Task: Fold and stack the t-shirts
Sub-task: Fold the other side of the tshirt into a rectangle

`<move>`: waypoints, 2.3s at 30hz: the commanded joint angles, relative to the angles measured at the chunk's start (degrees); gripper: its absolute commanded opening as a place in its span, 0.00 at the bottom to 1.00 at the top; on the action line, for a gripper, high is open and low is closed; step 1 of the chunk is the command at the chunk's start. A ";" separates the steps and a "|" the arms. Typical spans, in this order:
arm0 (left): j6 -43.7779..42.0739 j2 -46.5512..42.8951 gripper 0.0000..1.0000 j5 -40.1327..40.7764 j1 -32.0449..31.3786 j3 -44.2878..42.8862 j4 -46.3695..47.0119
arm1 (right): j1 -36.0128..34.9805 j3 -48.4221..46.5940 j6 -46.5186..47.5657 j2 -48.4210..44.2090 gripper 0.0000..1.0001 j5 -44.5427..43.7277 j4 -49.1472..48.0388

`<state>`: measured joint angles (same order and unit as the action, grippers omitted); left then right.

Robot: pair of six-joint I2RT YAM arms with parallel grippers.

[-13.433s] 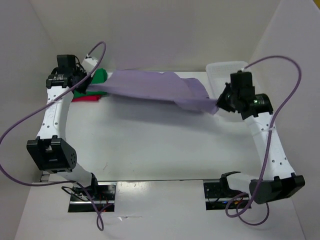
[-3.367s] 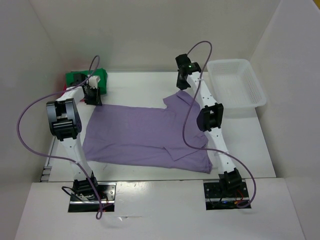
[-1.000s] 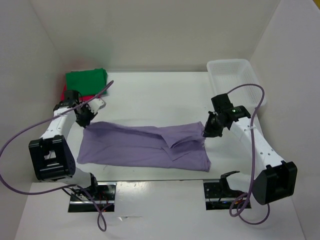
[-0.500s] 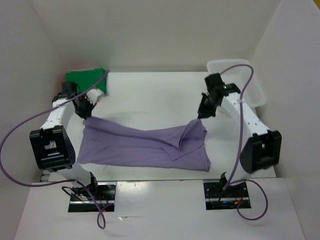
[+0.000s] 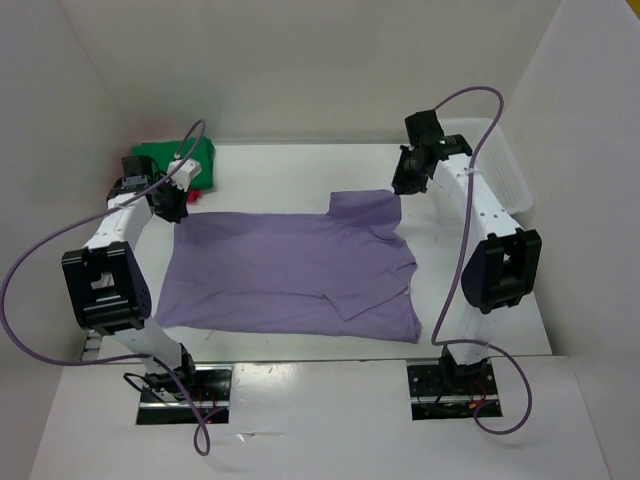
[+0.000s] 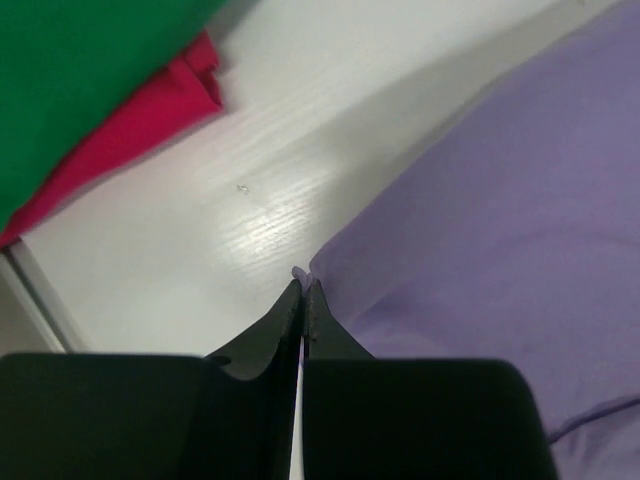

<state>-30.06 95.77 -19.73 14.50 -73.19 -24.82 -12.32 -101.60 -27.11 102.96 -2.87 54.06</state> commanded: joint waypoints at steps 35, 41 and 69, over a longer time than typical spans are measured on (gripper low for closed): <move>-22.49 -6.29 0.00 10.23 2.29 18.78 -9.63 | -1.39 43.51 -3.03 -29.13 0.00 10.26 7.02; -23.20 -7.61 0.00 10.23 2.29 19.31 -11.21 | -1.92 43.51 -3.65 -29.66 0.00 9.20 9.30; -6.86 5.65 0.80 0.81 1.33 4.45 -8.06 | -5.88 22.08 -6.20 -7.96 0.73 -3.96 -3.88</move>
<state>-40.05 100.12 -19.66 18.22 -69.69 -36.32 -19.00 -74.15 -33.56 92.62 -2.17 57.06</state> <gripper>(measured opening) 0.796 0.720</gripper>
